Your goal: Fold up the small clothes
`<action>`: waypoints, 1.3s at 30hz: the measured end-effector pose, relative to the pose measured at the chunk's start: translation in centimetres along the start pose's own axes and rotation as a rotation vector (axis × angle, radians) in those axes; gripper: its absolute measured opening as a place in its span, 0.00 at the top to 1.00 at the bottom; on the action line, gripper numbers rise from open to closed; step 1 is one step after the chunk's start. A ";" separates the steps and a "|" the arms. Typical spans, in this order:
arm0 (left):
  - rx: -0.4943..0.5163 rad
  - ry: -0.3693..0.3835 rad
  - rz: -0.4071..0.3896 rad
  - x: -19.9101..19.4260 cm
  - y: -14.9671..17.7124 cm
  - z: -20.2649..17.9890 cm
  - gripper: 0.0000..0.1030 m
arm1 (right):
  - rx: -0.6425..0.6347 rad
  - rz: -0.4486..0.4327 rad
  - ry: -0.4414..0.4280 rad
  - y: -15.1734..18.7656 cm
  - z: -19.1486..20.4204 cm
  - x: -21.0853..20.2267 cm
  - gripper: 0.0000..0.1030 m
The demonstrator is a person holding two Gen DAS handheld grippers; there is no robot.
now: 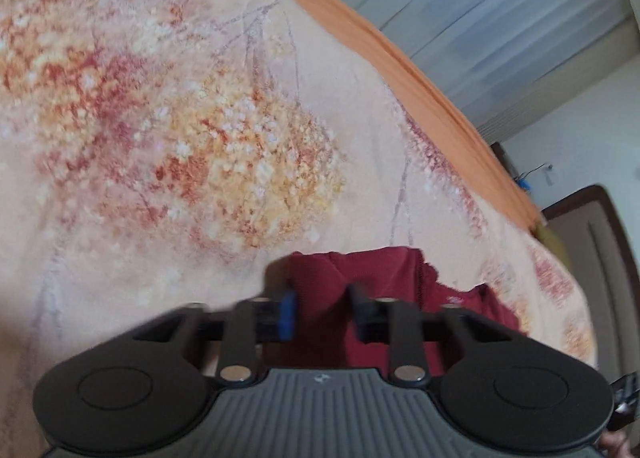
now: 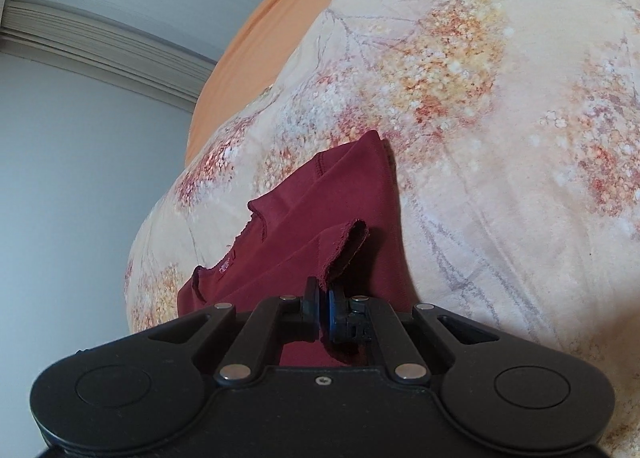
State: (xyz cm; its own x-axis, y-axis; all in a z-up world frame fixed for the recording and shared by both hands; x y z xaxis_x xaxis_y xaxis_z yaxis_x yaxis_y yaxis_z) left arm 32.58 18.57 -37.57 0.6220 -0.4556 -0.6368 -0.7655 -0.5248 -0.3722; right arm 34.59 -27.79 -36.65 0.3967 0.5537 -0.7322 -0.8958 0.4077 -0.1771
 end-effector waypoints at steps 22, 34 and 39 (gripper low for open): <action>0.200 -0.189 -0.015 -2.4 -0.4 -0.5 0.53 | -0.073 0.073 0.048 1.7 -0.5 1.9 0.72; 0.197 -0.119 0.113 -4.5 6.8 -0.5 0.41 | 0.049 0.036 -0.027 1.7 -1.4 0.0 0.90; 0.217 -0.135 0.142 -3.9 7.3 -0.4 0.46 | 0.184 -0.025 -0.128 -0.1 -1.4 -1.5 0.96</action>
Point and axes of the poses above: each gripper's, at about its wrist camera, not at the fingertips, and x roughly the way its jaws point, z to its left, y to its underside, the point moved 10 cm from there along x, roughly the way its jaws point, and after that the axes turned 4 degrees about y, right-handed, at the moved point
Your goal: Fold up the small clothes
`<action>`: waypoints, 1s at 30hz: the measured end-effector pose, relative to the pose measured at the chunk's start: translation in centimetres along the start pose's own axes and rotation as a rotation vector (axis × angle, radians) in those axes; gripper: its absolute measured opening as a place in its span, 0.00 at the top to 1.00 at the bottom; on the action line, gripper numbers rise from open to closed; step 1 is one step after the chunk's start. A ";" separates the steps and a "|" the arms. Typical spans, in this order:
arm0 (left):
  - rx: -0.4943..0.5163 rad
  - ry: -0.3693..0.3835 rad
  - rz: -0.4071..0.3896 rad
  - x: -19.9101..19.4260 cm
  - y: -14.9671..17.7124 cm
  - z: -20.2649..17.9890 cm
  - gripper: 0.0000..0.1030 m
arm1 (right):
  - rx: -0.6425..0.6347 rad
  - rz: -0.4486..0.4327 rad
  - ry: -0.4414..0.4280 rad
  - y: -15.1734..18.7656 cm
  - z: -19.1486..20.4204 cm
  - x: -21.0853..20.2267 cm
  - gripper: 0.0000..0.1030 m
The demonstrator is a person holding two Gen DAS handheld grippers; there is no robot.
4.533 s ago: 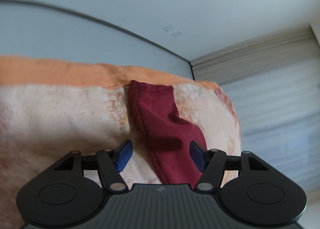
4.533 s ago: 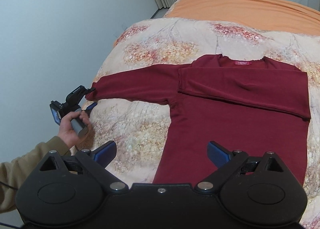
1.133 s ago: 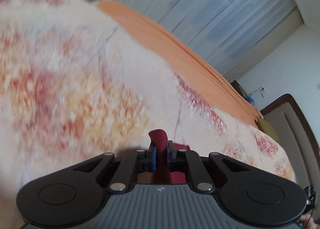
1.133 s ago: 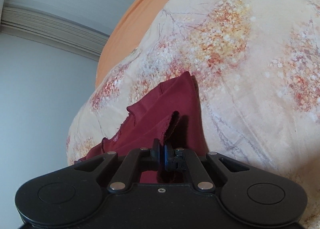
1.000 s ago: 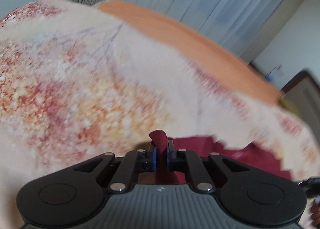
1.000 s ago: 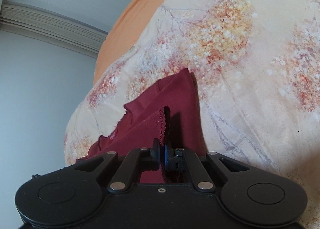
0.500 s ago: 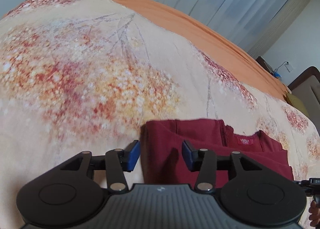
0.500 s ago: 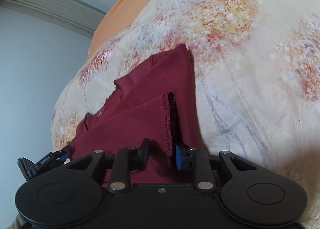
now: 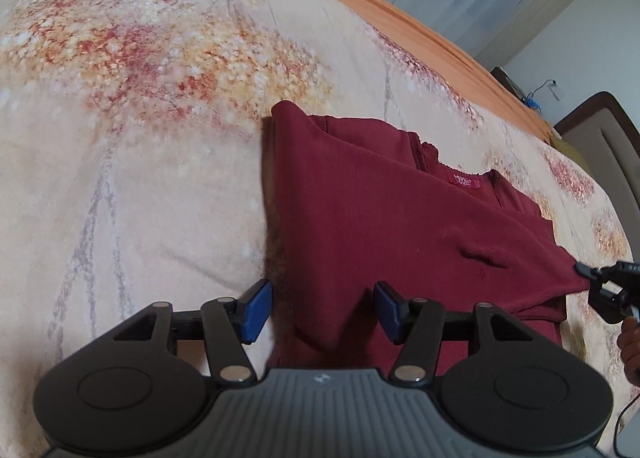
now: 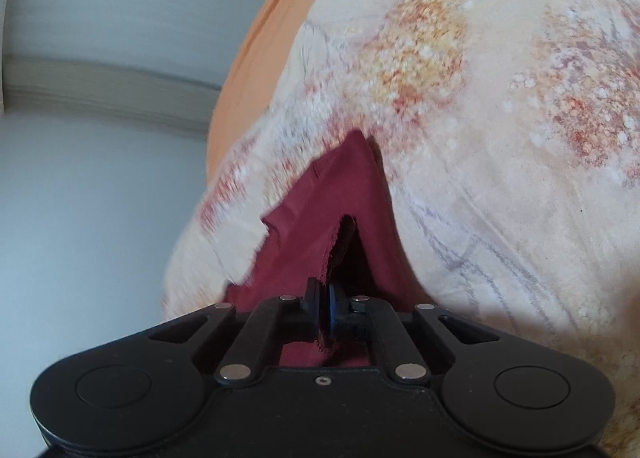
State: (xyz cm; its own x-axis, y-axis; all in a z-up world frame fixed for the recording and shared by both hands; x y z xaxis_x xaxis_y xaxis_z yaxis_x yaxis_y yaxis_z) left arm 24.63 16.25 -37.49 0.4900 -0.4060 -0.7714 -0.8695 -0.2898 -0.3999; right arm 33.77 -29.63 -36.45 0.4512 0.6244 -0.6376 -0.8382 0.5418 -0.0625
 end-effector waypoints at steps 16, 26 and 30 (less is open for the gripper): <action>0.070 -0.063 -0.018 -1.1 -0.4 -1.1 0.53 | -0.440 -0.064 0.223 1.5 3.8 -0.3 0.67; 0.250 -0.028 -0.035 -1.2 1.1 -6.5 0.37 | -0.558 0.048 0.297 4.2 2.4 4.7 0.72; 0.285 -0.280 0.014 -0.5 1.7 -3.1 0.41 | -0.569 0.008 0.355 3.8 2.0 3.0 0.70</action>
Point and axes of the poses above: each gripper's, at about its wrist camera, not at the fingertips, and x roughly the way its jaws point, z to its left, y to its underside, the point moved 10 cm from there along x, roughly the way its jaws point, and after that the axes turned 4 degrees about y, right-handed, at the moved point
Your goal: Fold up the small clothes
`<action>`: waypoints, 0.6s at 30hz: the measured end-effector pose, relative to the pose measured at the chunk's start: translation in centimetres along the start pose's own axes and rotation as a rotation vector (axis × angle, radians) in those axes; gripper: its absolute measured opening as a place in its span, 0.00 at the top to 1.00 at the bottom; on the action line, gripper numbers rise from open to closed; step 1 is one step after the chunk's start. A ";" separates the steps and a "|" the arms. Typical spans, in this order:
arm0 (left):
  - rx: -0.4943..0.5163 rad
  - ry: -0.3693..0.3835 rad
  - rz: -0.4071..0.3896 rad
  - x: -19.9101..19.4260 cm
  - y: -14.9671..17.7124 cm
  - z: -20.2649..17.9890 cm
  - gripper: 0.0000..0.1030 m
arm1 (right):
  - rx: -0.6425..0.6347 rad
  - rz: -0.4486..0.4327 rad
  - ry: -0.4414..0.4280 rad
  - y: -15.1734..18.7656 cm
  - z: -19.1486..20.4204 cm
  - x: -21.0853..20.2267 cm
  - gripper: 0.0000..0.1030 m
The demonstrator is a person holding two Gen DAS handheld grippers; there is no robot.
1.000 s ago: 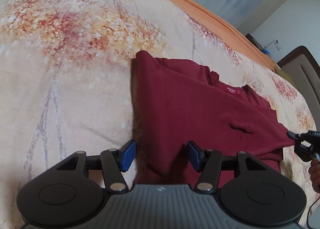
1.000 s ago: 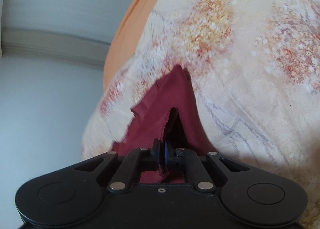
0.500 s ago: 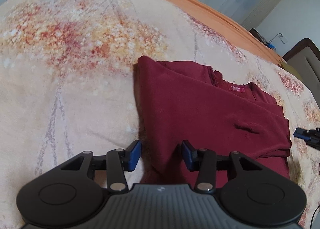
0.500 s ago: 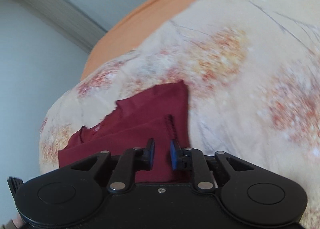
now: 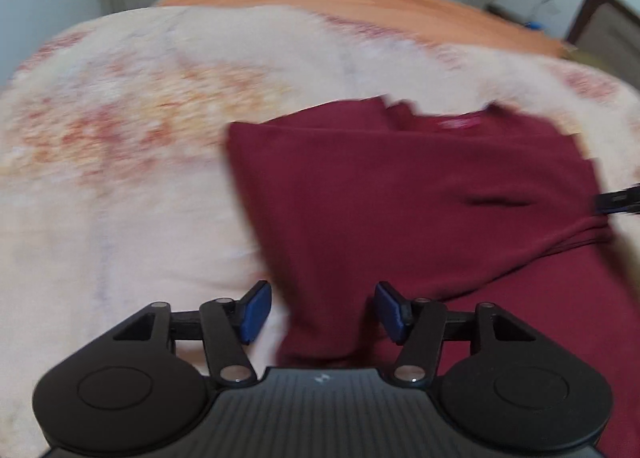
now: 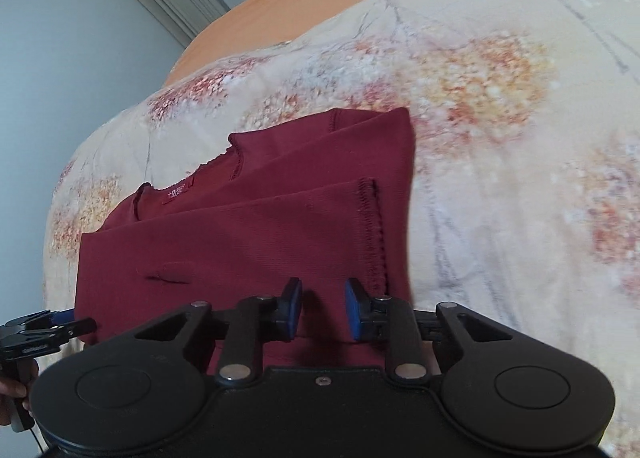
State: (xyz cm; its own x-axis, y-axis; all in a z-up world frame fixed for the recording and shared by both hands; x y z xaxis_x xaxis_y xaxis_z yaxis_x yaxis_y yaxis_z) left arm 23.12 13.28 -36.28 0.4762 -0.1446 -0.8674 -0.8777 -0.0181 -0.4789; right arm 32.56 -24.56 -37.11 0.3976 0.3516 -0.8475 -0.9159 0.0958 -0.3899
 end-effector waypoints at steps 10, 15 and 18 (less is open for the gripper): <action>-0.090 0.102 -0.138 -3.1 -2.4 0.5 0.36 | -0.046 -0.038 -0.046 2.4 2.7 -4.0 0.52; 0.004 -0.102 -0.017 -0.2 -0.5 1.6 0.39 | -0.058 -0.035 -0.059 3.9 4.6 -5.4 0.43; -0.092 -0.018 -0.079 -2.5 0.2 1.6 0.36 | -0.096 -0.038 -0.061 5.1 5.8 -6.6 0.33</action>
Point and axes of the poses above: each gripper's, at about its wrist camera, not at the fingertips, and x roughly the way its jaws point, z to its left, y to its underside, the point moved 10 cm from there along x, roughly the way its jaws point, and after that the axes turned 4 degrees about y, right-handed, at the moved point
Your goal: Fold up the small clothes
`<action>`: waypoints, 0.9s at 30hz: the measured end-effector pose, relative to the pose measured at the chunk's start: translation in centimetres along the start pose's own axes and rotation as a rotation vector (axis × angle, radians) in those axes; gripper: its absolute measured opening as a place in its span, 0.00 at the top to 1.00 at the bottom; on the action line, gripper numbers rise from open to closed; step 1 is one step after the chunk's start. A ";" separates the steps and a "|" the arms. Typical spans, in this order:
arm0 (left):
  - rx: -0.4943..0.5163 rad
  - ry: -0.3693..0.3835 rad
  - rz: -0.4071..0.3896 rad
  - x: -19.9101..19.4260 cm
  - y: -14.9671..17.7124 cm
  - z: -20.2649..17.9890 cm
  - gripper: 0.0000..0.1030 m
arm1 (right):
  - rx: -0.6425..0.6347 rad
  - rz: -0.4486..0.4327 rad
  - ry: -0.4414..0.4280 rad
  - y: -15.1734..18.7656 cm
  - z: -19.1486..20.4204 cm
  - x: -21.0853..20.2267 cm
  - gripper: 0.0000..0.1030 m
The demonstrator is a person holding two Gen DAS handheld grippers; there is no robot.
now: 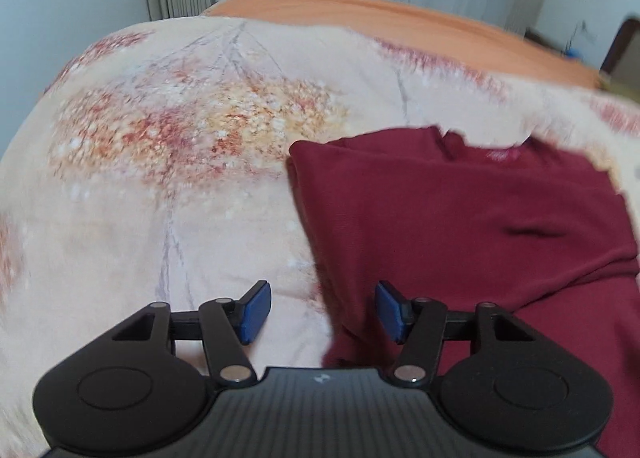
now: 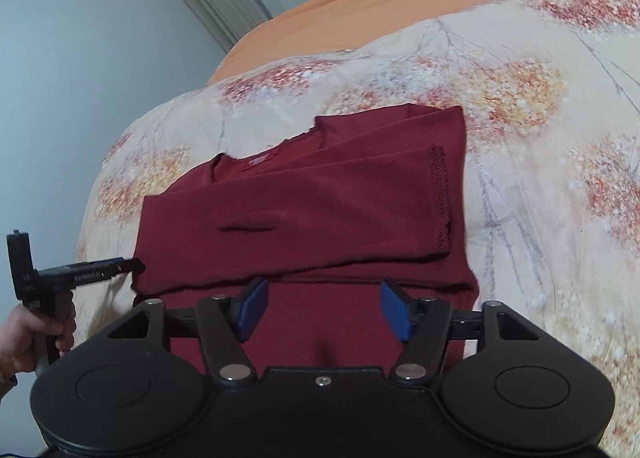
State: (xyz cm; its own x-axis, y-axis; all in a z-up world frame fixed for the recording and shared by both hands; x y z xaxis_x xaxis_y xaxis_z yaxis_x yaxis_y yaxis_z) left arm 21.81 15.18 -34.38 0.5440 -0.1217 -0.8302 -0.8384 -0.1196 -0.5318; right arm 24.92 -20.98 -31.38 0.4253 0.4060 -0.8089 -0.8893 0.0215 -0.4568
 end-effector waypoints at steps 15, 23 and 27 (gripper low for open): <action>-0.026 0.161 0.022 -13.9 8.8 -7.2 0.06 | -0.045 -0.025 -0.004 3.3 8.3 -7.1 0.13; -0.043 0.209 0.007 -17.5 9.1 -8.8 0.04 | -0.076 -0.078 0.013 4.6 12.8 -13.4 0.07; -0.025 0.230 -0.006 -18.6 9.6 -9.1 0.03 | -0.111 -0.125 0.046 5.5 14.5 -16.8 0.05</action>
State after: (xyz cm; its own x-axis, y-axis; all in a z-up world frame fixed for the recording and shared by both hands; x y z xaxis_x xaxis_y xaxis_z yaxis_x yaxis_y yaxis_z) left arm 4.01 7.30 -22.53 0.5451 -0.3419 -0.7655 -0.8354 -0.1453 -0.5301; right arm 10.47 -14.50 -14.90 0.5412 0.3644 -0.7579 -0.8059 -0.0326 -0.5911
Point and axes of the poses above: each gripper's, at about its wrist camera, not at the fingertips, and x roughly the way its jaws point, z to its left, y to its underside, the point moved 10 cm from there along x, roughly the way its jaws point, and after that the axes turned 4 degrees about y, right-handed, at the moved point
